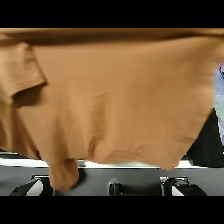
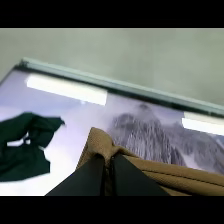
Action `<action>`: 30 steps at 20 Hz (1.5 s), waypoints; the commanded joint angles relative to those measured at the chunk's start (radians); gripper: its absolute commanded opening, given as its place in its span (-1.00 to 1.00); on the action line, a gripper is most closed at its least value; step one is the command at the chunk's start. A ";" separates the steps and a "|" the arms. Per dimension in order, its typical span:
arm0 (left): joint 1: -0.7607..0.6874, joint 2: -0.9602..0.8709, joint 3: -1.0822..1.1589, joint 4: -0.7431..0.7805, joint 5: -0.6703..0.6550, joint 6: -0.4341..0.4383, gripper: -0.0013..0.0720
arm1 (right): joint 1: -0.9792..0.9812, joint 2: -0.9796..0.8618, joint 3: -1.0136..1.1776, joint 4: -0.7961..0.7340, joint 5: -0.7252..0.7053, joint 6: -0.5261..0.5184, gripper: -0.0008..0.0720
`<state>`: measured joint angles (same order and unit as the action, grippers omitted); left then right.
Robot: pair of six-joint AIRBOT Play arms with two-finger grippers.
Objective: Fold the clothes and pants, and hang the long-sleeved shirts on hangers.
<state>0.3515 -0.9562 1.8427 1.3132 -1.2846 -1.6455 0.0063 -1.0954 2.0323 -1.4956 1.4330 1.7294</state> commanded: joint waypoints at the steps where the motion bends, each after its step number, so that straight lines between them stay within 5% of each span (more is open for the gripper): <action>1: -0.013 -0.160 -0.175 0.007 -0.013 0.037 -0.92 | -0.001 -0.221 -0.083 0.011 -0.003 0.011 -0.90; 8: -0.182 -0.686 -0.293 0.006 0.254 0.075 -0.92 | -0.001 -0.736 -0.092 0.106 -0.161 0.030 -0.90; 14: -0.256 -0.890 -0.204 -0.009 0.306 0.074 -0.86 | -0.001 -0.902 -0.092 0.210 -0.190 0.060 -0.84; 15: -0.257 -0.897 -0.204 -0.020 0.290 0.069 -0.56 | -0.001 -0.906 -0.092 0.231 -0.187 0.060 -0.55; 17: -0.246 -0.889 -0.198 -0.023 0.226 0.060 0.55 | -0.002 -0.897 -0.087 0.243 -0.156 0.058 0.18; 18: -0.230 -0.881 -0.178 -0.022 0.174 0.060 0.77 | -0.008 -0.882 -0.085 0.246 -0.124 0.033 0.32; 24: -0.041 -0.721 -0.082 -0.022 -0.085 0.079 0.77 | -0.164 -0.708 -0.117 0.255 0.202 -0.242 0.39; 29: 0.096 -0.430 -0.476 -0.023 -0.090 0.098 0.77 | -0.366 -0.450 -0.559 0.414 0.153 -0.348 0.40; 30: 0.112 -0.373 -0.564 -0.023 -0.075 0.098 0.76 | -0.392 -0.406 -0.669 0.414 0.138 -0.367 0.59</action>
<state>0.3988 -1.4815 1.4853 1.2930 -1.3632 -1.5539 -0.2966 -1.6276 1.6070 -1.1389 1.5734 1.4437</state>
